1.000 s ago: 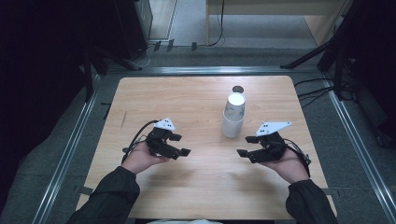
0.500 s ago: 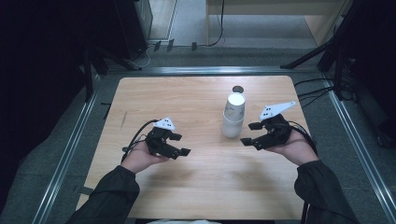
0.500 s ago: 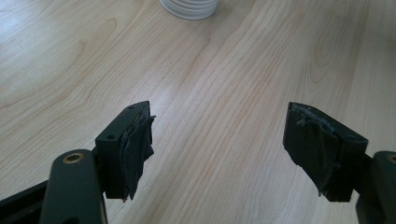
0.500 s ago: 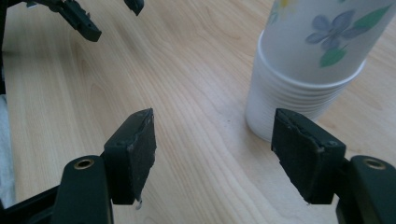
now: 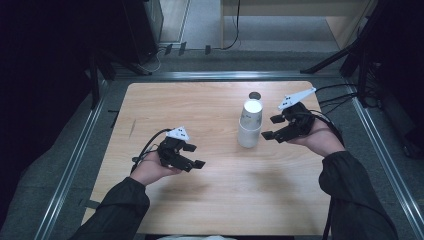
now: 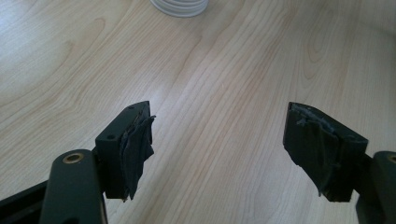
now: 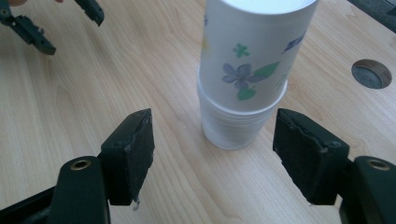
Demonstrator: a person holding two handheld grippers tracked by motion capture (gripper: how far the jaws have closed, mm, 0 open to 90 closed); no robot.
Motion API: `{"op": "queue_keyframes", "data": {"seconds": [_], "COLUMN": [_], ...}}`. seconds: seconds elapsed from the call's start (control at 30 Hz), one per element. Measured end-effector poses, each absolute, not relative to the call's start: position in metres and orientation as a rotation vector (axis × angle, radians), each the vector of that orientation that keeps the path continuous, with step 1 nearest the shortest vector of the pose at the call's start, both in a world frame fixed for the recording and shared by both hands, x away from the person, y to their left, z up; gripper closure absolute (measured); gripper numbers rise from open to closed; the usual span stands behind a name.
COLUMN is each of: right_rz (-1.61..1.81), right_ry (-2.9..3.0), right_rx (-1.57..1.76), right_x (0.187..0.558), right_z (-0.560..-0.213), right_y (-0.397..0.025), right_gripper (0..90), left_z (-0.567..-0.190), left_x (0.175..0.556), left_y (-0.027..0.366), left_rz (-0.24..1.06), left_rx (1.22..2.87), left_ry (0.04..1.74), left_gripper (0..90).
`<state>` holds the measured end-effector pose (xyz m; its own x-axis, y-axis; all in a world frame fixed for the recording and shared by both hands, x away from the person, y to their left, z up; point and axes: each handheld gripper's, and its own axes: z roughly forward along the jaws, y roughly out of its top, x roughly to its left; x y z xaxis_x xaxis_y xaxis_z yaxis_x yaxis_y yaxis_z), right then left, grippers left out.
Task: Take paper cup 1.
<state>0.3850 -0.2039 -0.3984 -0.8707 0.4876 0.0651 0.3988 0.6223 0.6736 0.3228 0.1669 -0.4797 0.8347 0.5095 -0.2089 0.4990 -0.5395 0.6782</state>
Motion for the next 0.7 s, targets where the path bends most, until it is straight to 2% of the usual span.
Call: {"op": "queue_keyframes", "data": {"seconds": [0.2, 0.7], "right_rz": [1.108, 1.126], "right_ry": [2.722, 2.715], "right_rx": [0.752, 0.742], "right_x": [0.405, 0.427], "right_z": [-0.398, -0.394], "right_y": [-0.202, -0.177], "right_gripper": [27.2, 22.4], "left_z": [-0.481, -0.481], "left_x": [0.324, 0.325], "left_y": [0.166, 0.167], "left_rz": [0.006, -0.011], "left_rx": [2.237, 2.23], "left_ry": [0.723, 0.71], "left_gripper": [24.4, 24.3]}}
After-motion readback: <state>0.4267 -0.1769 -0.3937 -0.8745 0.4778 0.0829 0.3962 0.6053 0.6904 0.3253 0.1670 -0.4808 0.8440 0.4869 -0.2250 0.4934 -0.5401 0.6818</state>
